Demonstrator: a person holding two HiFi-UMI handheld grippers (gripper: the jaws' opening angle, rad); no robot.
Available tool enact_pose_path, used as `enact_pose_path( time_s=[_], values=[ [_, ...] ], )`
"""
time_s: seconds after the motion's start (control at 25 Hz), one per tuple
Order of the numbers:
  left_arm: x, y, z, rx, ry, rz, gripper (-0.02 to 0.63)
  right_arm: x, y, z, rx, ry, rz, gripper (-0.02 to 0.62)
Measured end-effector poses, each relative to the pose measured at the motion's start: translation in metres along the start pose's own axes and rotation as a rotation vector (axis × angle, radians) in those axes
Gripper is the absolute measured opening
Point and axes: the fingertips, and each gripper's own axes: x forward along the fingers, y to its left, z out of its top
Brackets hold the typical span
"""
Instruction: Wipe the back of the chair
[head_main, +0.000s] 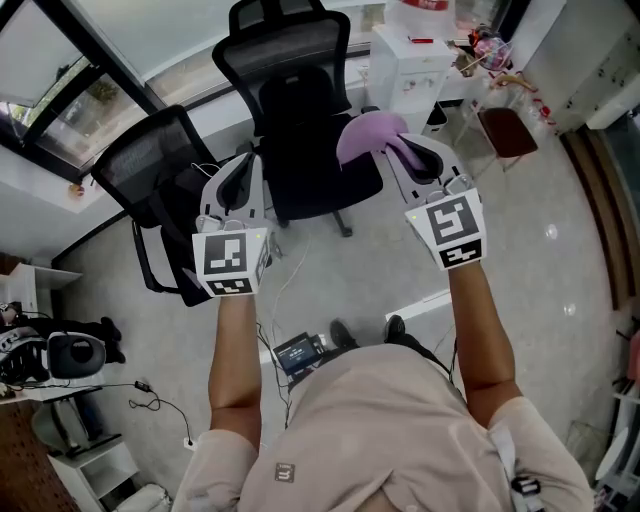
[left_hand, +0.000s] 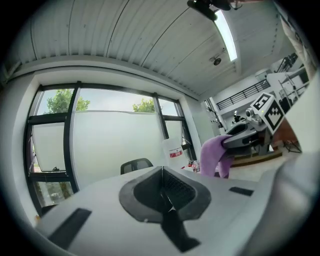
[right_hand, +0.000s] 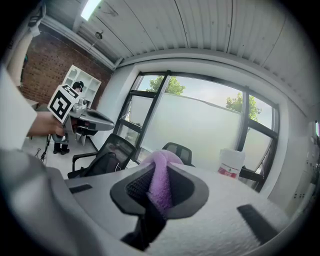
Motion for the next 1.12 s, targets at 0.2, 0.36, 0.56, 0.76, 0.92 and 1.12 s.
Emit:
enact_pose_path(
  time_s=[0.2, 0.36, 0.56, 0.76, 0.92, 1.12],
  values=[
    [0.002, 0.008, -0.004, -0.002, -0.007, -0.010, 0.009, 0.008, 0.004, 0.002, 0.009, -0.003, -0.014, 0.043],
    [0.009, 0.012, -0.007, -0.004, -0.006, -0.014, 0.009, 0.015, -0.001, 0.005, 0.051, -0.021, -0.027, 0.048],
    [0.022, 0.015, -0.009, -0.008, 0.005, -0.010, 0.009, 0.029, -0.016, 0.002, 0.102, -0.031, -0.021, 0.049],
    [0.043, 0.021, -0.018, -0.004, 0.031, 0.019, 0.010, 0.059, -0.033, -0.005, 0.110, -0.041, 0.006, 0.048],
    [0.070, 0.028, -0.028, 0.008, 0.063, 0.051, 0.009, 0.095, -0.051, -0.015, 0.124, -0.053, 0.044, 0.048],
    [0.121, 0.031, -0.035, 0.012, 0.098, 0.101, 0.009, 0.145, -0.085, -0.032, 0.132, -0.060, 0.113, 0.048]
  ],
)
